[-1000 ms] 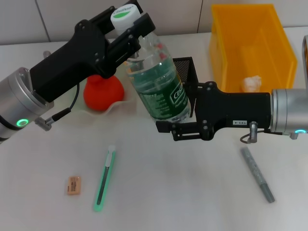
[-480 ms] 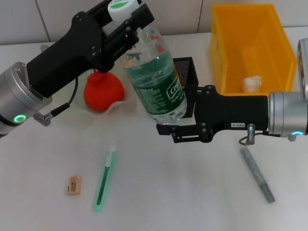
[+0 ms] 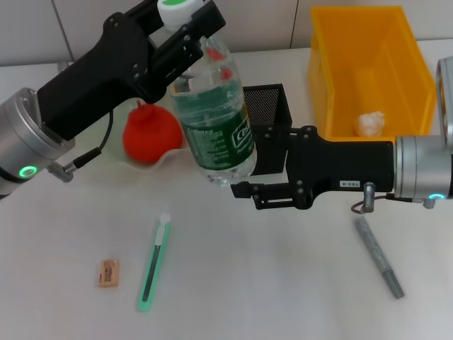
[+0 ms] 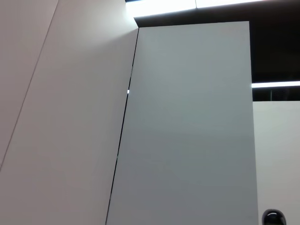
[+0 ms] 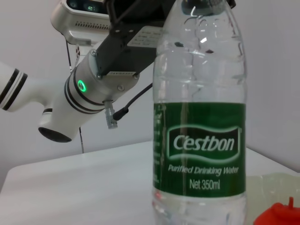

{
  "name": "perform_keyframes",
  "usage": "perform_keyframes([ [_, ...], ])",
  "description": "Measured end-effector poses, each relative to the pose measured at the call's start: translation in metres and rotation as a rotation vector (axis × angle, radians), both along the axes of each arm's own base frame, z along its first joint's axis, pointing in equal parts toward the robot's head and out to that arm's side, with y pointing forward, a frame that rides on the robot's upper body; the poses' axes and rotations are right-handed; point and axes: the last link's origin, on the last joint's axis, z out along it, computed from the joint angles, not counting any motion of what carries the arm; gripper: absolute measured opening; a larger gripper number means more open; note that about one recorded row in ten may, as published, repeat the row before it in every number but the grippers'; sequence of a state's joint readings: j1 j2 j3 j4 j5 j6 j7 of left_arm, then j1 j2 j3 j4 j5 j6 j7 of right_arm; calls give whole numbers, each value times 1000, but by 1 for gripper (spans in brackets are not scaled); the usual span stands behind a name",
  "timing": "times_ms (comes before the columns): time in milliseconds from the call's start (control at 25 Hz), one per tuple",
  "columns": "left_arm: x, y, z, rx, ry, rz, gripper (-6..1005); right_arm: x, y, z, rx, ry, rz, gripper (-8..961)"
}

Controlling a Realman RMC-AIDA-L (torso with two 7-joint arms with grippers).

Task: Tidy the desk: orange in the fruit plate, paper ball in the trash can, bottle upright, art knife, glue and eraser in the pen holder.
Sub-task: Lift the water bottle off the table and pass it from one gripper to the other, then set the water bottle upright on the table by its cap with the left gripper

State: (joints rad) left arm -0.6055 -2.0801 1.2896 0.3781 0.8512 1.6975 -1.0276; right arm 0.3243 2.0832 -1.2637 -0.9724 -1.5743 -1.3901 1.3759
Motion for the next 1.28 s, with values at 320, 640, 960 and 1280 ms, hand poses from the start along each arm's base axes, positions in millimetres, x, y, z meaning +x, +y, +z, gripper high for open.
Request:
perform_keyframes([
  [320,-3,2,2,30,6,14,444,10,-7,1,12,-4,-18,770],
  [640,-9,4,2,60,30,36,444,25,-13,10,44,7,-63,770],
  [960,-31,2,2,123,84,113,444,33,-20,16,70,20,-92,770],
  [1280,-48,-9,5,164,106,143,445,33,-21,29,98,60,-90,770],
])
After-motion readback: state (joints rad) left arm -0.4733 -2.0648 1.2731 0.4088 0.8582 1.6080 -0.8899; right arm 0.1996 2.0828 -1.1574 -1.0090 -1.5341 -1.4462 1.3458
